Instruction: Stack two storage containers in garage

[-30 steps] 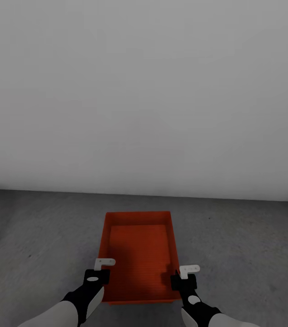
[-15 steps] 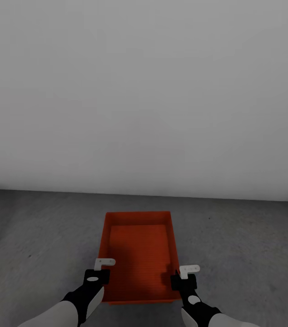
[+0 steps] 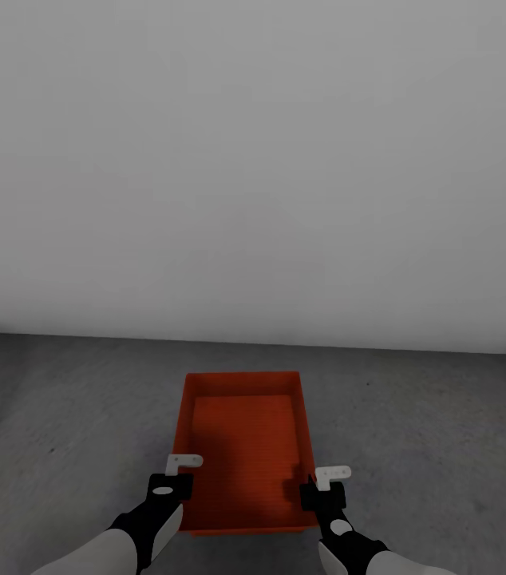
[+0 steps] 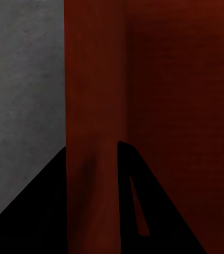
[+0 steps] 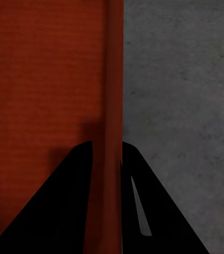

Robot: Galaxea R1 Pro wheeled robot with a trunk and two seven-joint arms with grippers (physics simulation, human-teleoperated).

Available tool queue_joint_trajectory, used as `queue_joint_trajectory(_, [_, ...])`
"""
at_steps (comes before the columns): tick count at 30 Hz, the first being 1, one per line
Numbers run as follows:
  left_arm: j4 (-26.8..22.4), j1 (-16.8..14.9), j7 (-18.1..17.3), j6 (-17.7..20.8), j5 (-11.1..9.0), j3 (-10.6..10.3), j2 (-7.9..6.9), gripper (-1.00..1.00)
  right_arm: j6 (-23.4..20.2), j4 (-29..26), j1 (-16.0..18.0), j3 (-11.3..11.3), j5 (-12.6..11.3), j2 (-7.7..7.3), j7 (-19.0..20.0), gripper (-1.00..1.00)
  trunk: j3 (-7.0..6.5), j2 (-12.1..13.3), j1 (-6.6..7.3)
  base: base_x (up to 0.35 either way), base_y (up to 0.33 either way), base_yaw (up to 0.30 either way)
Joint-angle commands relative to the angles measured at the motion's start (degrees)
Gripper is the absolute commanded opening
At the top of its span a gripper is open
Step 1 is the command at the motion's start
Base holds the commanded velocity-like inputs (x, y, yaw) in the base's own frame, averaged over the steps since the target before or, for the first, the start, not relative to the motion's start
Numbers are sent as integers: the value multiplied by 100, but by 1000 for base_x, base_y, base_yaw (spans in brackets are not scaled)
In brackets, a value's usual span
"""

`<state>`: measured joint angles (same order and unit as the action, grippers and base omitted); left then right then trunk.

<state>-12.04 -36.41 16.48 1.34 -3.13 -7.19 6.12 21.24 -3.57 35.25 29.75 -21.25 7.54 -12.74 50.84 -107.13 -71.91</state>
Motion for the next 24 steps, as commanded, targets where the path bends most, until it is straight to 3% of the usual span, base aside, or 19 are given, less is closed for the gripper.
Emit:
queue_joint_trajectory(1, [-264,-7,14,15,-364,157,50,-100,3,5,-1,124,-28,2,26,-100,23,-42,-21,0,0,0])
queue_joint_trajectory(6, [-264,-7,14,15,-364,157,50,-100,4,5,-1,120,-28,2,26,-100,112,-243,-131,0,0,0])
queue_joint_trajectory(20, [-264,-7,14,15,-364,157,48,-100,3,5,-1,121,-28,2,26,-100,112,-243,-131,0,0,0])
queue_joint_trajectory(21, [-61,-7,23,16,-64,-15,39,-100,12,5,-1,95,-26,7,3,-100,111,-75,-39,0,0,0])
queue_joint_trajectory(24, [-99,-7,62,-14,-250,-247,10,-100,33,14,-1,-54,125,22,-83,-100,111,-75,-39,0,0,0])
